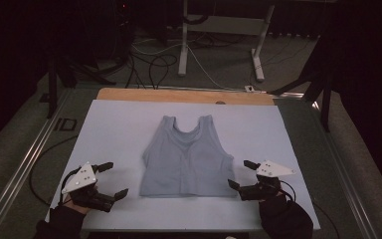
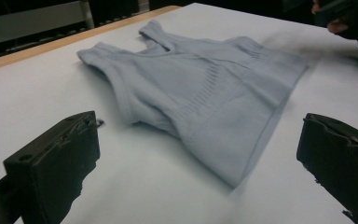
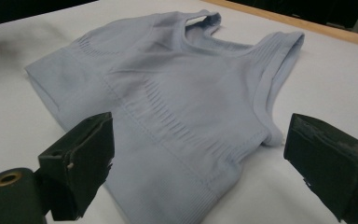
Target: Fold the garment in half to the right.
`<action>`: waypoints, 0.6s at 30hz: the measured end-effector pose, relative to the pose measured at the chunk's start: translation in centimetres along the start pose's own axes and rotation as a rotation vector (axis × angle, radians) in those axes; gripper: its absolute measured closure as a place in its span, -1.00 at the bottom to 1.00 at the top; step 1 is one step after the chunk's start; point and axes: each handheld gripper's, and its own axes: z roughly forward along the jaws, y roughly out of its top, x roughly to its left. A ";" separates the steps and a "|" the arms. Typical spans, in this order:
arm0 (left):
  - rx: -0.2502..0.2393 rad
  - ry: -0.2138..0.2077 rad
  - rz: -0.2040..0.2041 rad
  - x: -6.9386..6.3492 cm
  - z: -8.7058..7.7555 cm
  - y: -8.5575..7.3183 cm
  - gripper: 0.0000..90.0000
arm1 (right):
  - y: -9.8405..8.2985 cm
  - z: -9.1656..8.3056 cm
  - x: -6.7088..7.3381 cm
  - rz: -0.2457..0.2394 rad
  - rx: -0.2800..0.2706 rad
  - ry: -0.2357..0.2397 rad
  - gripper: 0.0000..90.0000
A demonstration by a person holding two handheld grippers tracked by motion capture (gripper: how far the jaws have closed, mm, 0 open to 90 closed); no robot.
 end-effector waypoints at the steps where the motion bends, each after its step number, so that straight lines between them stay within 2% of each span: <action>1: 0.001 -0.001 0.002 0.0 0.0 0.2 -1.00 | 0.2 0.0 0.0 -0.001 0.000 0.002 -0.81; 5: 0.000 -0.008 -0.002 0.0 0.1 0.6 -1.00 | 1.0 0.3 0.0 -0.017 0.007 0.005 -0.81; 7: 0.004 -0.010 0.004 0.0 0.1 1.0 -1.00 | 2.2 0.6 -0.1 -0.050 0.014 0.002 -0.81; 11: 0.011 -0.021 0.003 0.0 0.3 1.5 -1.00 | 3.8 1.0 -0.4 -0.055 -0.005 0.016 -0.81; 14: 0.019 -0.025 0.000 0.0 0.6 1.9 -1.00 | 4.8 1.7 -0.6 -0.058 -0.020 0.027 -0.81; 15: 0.023 -0.025 0.010 0.0 0.6 2.0 -1.00 | 5.2 2.0 -0.6 -0.065 -0.018 0.026 -0.81; 18: 0.018 -0.033 0.002 0.1 0.8 2.3 -1.00 | 6.4 2.9 -0.7 -0.093 -0.017 0.033 -0.81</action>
